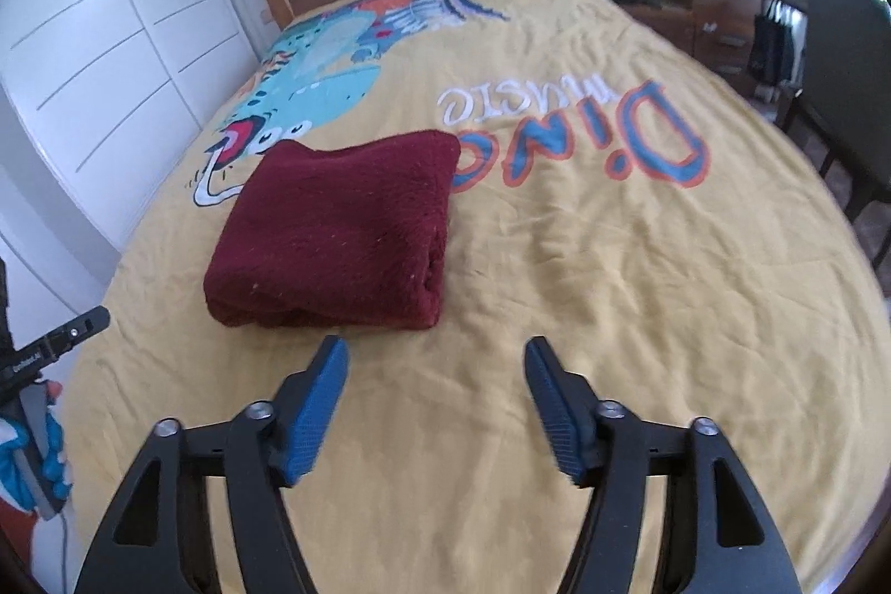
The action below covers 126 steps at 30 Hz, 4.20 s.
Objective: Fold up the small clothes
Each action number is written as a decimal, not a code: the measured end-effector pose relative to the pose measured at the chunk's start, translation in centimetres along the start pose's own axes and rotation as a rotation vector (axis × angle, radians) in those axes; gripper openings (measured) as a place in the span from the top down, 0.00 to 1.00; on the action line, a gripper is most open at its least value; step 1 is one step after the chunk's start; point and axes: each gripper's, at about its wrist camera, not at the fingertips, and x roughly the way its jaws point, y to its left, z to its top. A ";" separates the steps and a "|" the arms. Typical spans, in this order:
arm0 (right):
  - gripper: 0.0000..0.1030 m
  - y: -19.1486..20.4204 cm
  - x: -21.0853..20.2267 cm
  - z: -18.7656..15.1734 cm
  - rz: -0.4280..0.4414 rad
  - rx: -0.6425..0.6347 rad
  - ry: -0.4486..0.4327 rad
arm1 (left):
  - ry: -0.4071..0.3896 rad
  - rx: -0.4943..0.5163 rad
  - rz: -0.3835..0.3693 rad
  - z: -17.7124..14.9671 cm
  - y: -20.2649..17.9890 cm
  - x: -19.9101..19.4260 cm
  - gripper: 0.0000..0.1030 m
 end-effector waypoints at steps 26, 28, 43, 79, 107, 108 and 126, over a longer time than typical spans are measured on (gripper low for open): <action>0.00 6.0 -10.6 -8.6 -0.096 -0.071 -0.200 | -0.175 0.076 0.211 -7.7 -0.7 -8.8 0.01; 0.00 5.9 -11.0 -8.9 -0.099 -0.068 -0.207 | -0.182 0.080 0.215 -8.2 -0.5 -9.2 0.01; 0.00 5.4 -13.3 -9.8 -0.126 -0.059 -0.255 | -0.259 0.084 0.249 -8.8 -0.9 -11.6 0.01; 0.00 4.1 -15.4 -11.0 -0.140 -0.070 -0.276 | -0.362 0.090 0.339 -9.5 -1.6 -14.9 0.01; 0.00 3.6 -15.3 -11.2 -0.143 -0.066 -0.268 | -0.358 0.122 0.328 -9.7 -1.5 -14.3 0.01; 0.00 3.6 -15.3 -11.2 -0.143 -0.066 -0.268 | -0.357 0.122 0.328 -9.7 -1.5 -14.3 0.01; 0.00 3.2 -14.9 -11.7 -0.150 -0.059 -0.262 | -0.356 0.127 0.325 -9.8 -1.6 -14.0 0.01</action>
